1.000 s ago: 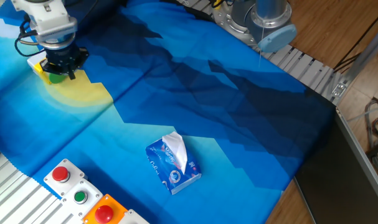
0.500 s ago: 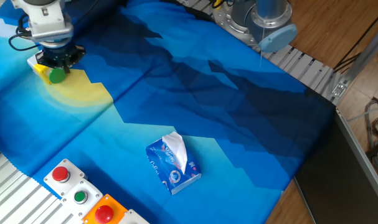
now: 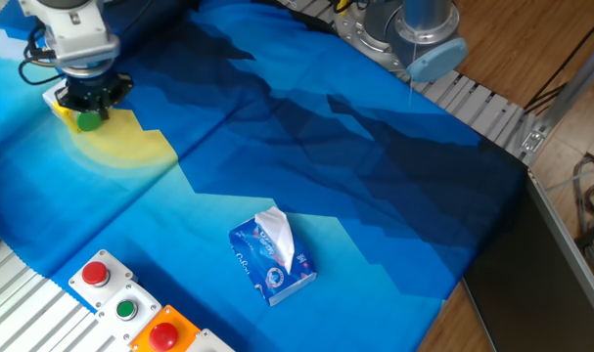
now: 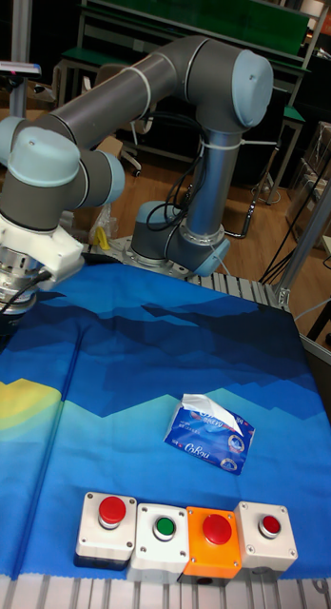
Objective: Press the button horizontally
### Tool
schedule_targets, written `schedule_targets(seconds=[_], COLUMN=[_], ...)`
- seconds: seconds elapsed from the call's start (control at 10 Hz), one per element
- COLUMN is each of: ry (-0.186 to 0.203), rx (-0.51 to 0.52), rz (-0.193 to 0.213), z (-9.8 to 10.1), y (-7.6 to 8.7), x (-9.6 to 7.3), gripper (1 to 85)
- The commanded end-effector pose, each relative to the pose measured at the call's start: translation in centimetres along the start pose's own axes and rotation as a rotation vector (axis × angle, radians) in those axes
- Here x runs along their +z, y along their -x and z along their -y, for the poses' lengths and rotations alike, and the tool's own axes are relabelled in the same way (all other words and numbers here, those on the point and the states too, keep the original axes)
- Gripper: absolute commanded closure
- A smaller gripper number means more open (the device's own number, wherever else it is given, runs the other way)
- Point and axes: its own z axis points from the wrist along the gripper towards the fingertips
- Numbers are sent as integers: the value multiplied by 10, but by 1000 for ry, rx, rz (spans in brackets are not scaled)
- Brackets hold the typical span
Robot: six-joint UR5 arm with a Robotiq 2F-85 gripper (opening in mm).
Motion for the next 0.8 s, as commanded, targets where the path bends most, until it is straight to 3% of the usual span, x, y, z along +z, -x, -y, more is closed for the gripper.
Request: schedule_targets(seconds=[0.0, 0.3, 0.7], ry=[-43, -6, -2], rx=[-110, -122, -147], rz=[16, 83, 21], z=[11, -1, 2], y=[6, 25, 12], x=[0, 1, 8], gripper=[847, 847, 847])
